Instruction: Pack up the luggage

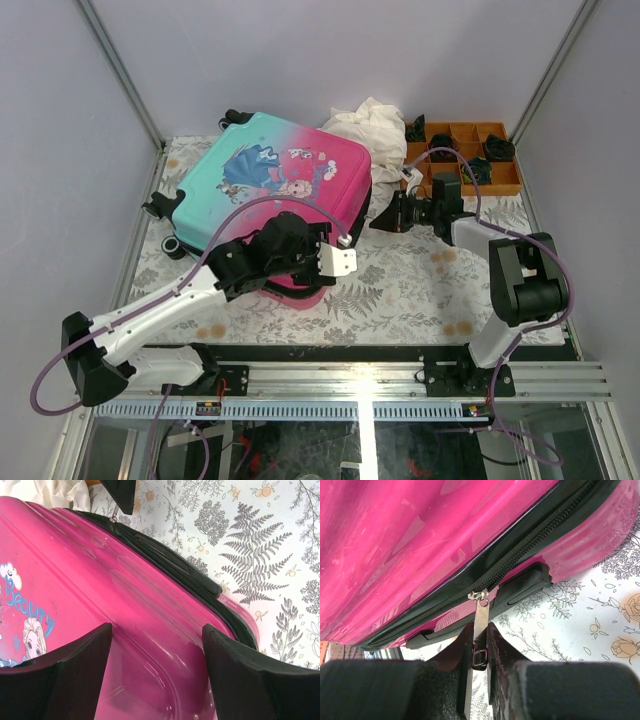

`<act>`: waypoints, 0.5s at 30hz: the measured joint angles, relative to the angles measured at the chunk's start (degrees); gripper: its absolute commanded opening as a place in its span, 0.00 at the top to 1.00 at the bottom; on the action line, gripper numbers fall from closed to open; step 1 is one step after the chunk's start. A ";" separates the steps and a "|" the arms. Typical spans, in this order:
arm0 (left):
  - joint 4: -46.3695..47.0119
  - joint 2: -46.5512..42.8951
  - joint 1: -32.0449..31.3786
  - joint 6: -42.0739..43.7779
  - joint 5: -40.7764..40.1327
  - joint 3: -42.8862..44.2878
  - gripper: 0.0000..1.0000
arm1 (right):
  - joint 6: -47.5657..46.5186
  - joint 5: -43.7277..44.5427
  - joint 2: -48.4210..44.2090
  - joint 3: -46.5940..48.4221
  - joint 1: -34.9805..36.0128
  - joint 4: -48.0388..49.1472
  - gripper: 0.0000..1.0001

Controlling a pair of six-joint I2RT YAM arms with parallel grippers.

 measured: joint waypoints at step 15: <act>-6.67 -4.33 4.11 2.14 5.92 -0.57 0.06 | -5.11 -1.01 -14.71 -14.43 -1.16 -1.77 1.00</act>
